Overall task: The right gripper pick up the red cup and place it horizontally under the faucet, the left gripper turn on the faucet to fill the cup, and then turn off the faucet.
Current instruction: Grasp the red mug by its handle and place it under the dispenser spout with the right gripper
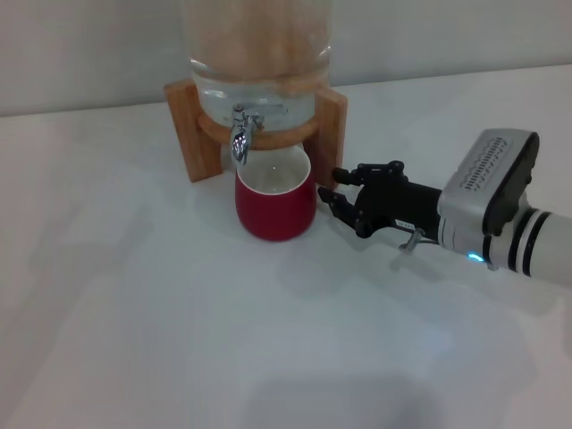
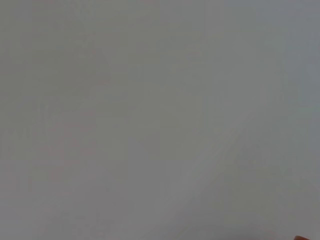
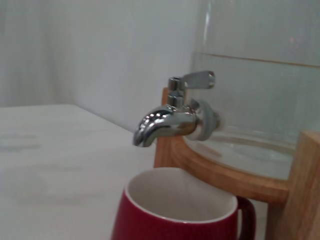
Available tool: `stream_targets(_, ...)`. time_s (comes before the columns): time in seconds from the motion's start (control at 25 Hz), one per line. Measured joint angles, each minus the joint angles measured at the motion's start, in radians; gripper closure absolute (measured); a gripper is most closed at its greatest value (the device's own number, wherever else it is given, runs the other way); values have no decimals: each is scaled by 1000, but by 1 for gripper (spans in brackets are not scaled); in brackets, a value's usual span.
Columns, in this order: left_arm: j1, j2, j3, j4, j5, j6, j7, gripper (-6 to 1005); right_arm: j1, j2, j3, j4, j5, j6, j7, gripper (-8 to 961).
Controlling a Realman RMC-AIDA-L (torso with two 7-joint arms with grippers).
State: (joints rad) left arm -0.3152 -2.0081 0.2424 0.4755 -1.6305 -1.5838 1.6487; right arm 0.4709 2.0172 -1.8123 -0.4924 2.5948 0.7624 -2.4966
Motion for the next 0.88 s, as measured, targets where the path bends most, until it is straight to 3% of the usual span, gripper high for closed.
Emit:
stream_targets(0.32,-2,0,0,0,0,-1,-1,154,8,4,19,0,2,-14,-5,650)
stream_targets(0.88,-3,1,2,0,0,-1,-1,154,8,7,-65,-12,0,37,16,650)
